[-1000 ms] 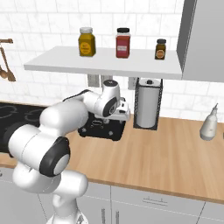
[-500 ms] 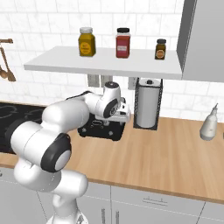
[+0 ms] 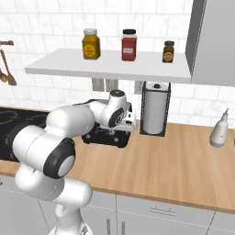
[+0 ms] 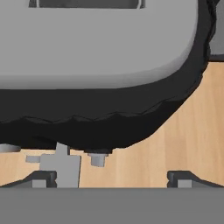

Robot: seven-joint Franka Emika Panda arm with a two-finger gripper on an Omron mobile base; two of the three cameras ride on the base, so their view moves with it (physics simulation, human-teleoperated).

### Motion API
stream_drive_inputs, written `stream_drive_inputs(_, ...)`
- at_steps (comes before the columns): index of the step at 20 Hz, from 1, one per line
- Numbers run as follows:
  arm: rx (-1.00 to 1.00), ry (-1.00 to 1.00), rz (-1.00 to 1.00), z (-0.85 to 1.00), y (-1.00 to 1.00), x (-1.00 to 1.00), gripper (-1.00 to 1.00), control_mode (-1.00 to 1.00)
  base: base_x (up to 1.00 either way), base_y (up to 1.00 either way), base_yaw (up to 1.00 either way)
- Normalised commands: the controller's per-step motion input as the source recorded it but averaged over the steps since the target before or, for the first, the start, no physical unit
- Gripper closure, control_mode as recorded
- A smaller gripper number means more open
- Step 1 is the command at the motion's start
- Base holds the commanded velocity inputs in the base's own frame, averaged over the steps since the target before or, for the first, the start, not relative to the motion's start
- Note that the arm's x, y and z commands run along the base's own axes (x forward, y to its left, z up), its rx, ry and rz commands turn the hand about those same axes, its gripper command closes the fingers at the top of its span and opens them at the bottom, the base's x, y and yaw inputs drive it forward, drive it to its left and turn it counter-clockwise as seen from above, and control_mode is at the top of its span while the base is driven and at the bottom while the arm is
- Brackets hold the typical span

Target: Start the toaster. Once the lever pops up, take the bread to the plate on the dining counter.

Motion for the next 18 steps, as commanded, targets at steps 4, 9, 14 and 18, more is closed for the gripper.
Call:
stream_drive_inputs(4, 0.0, 0.0, 0.0, -0.21, 0.0, 0.0, -1.0, -1.0, 0.0, 0.0, 0.0)
stream_drive_inputs(9, 0.0, 0.0, 0.0, -0.22, 0.0, 0.0, -1.0, -1.0, 0.0, 0.0, 0.0)
stream_drive_inputs(14, 0.0, 0.0, 0.0, -0.21, 0.0, 0.0, -1.0, -1.0, 0.0, 0.0, 0.0)
stream_drive_inputs(18, 0.0, 0.0, 0.0, -0.07, 0.0, 0.0, -1.0, -1.0, 0.0, 0.0, 0.0)
